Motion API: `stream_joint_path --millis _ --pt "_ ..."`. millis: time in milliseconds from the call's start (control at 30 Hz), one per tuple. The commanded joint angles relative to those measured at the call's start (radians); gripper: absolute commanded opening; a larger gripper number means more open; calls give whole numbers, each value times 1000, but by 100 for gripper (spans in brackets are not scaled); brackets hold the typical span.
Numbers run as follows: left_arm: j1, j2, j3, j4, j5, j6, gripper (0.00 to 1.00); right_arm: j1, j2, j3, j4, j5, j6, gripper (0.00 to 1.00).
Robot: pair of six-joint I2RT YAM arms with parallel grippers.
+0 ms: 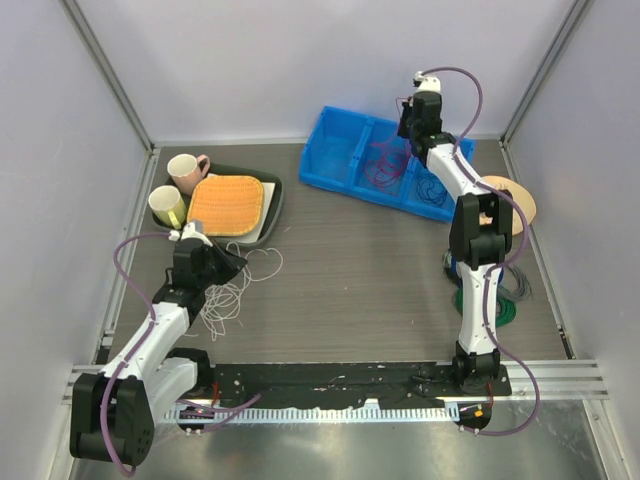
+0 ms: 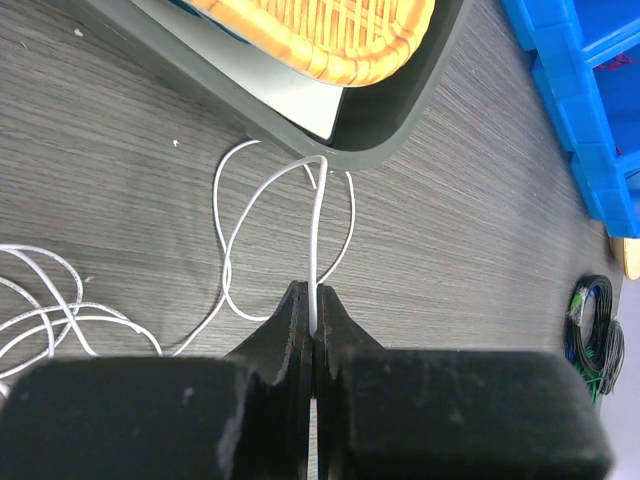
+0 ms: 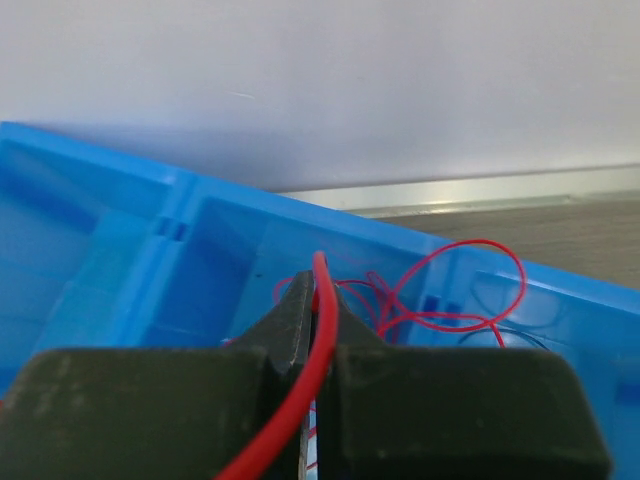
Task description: Untangle the cables
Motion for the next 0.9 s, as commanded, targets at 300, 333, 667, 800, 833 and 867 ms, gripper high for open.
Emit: stream_joint_path --millis 300,333,667,800,833,867 --pt "-1 6 11 61 22 21 0 -32 68 162 -9 -97 58 1" --pt "-2 5 10 63 21 21 0 -23 52 164 -2 -68 45 1" --pt "-2 14 7 75 34 21 0 40 -21 133 103 -157 -56 1" --pt "-2 3 -1 75 37 21 0 40 9 102 168 -298 -21 1" --pt "-2 -3 -2 75 37 21 0 40 16 102 180 -316 1 1" --pt "-2 -6 -2 70 36 21 0 40 24 104 183 -329 10 1"
